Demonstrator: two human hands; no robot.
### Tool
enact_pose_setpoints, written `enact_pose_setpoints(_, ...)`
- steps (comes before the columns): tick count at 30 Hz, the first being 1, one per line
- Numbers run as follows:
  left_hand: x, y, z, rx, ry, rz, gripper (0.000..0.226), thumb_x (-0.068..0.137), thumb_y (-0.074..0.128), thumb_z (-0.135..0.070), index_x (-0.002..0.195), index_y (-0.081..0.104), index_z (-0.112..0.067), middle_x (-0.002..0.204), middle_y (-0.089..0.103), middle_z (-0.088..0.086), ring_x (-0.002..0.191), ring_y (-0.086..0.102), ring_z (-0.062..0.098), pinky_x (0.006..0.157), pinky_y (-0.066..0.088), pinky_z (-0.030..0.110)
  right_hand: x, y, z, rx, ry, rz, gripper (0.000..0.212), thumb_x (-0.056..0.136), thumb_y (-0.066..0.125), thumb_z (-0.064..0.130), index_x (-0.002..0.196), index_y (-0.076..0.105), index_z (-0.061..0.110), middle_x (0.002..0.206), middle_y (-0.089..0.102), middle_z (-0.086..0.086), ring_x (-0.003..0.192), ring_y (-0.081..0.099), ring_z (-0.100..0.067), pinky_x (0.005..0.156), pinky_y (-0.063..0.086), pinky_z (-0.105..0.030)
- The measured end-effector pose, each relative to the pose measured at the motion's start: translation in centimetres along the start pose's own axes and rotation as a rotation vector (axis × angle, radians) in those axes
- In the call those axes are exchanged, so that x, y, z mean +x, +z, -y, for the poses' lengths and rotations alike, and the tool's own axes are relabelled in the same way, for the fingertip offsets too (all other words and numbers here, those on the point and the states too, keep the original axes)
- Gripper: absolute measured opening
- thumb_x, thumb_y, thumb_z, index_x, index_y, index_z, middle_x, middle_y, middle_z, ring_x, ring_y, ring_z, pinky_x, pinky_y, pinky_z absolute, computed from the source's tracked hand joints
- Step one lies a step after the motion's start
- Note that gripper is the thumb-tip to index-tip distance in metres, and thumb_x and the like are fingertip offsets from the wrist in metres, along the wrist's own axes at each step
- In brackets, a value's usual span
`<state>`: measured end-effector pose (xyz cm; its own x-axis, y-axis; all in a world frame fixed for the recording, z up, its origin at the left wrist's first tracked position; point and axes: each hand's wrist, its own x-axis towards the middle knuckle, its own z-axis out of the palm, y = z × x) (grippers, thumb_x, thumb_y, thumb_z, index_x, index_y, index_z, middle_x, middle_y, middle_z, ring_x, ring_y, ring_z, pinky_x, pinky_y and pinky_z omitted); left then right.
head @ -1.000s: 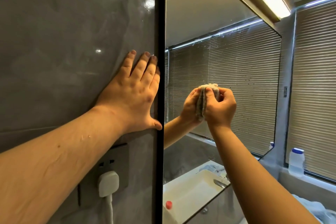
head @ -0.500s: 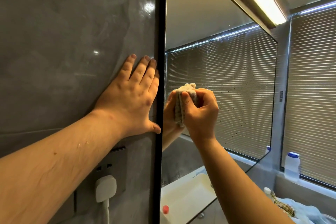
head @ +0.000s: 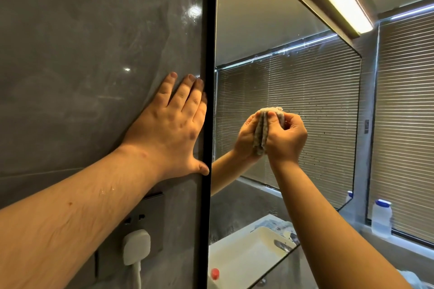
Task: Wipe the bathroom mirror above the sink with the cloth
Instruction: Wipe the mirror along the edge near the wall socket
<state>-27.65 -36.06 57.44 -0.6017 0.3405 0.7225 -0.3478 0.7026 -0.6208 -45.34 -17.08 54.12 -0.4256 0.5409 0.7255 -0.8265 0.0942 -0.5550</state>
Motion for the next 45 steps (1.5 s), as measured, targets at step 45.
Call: enact_pose_setpoints(45,-0.1,0.3,-0.1,-0.064,-0.003,-0.04,0.129,0.064,0.019,-0.096,0.143,-0.011,0.002,0.157,-0.008,0.028,0.146,-0.01,0.042,0.115,-0.008,0.059,0.0,3.2,4.6,0.086,-0.329,0.125,0.02,0.084,0.074,0.027,0.08,0.062,0.011,0.08,0.062,-0.004,0.074,0.061,-0.019,0.068,0.052,-0.029)
